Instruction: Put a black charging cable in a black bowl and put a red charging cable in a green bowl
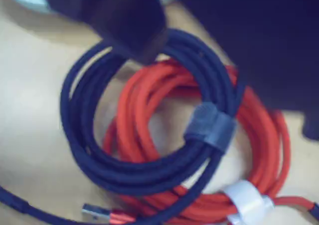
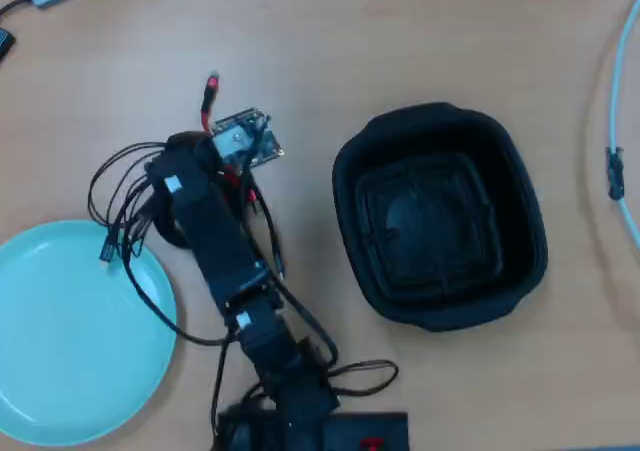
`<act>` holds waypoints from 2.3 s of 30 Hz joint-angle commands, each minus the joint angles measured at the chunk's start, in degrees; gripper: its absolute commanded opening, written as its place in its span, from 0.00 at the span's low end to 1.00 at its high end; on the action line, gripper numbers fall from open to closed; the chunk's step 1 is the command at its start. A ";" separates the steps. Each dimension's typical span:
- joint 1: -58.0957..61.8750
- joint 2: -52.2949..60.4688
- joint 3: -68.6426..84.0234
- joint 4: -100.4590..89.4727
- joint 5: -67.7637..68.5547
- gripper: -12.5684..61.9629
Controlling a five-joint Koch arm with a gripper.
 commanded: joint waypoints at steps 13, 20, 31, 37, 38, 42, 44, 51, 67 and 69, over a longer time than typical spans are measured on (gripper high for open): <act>-1.32 -14.68 -4.75 -6.86 0.53 0.66; -0.35 -17.23 -4.75 -7.82 2.02 0.52; 0.18 -16.35 -4.75 -7.21 3.34 0.07; 2.37 -6.50 -4.66 -3.52 2.64 0.07; 2.90 -4.39 -4.75 -2.81 2.55 0.07; 4.39 3.96 -4.57 0.18 2.46 0.07; 5.27 6.50 -4.39 1.41 2.20 0.07; 11.51 16.08 -3.96 3.08 2.64 0.07; 33.22 27.25 -5.27 2.37 1.76 0.07; 36.47 28.92 -5.27 2.37 1.76 0.07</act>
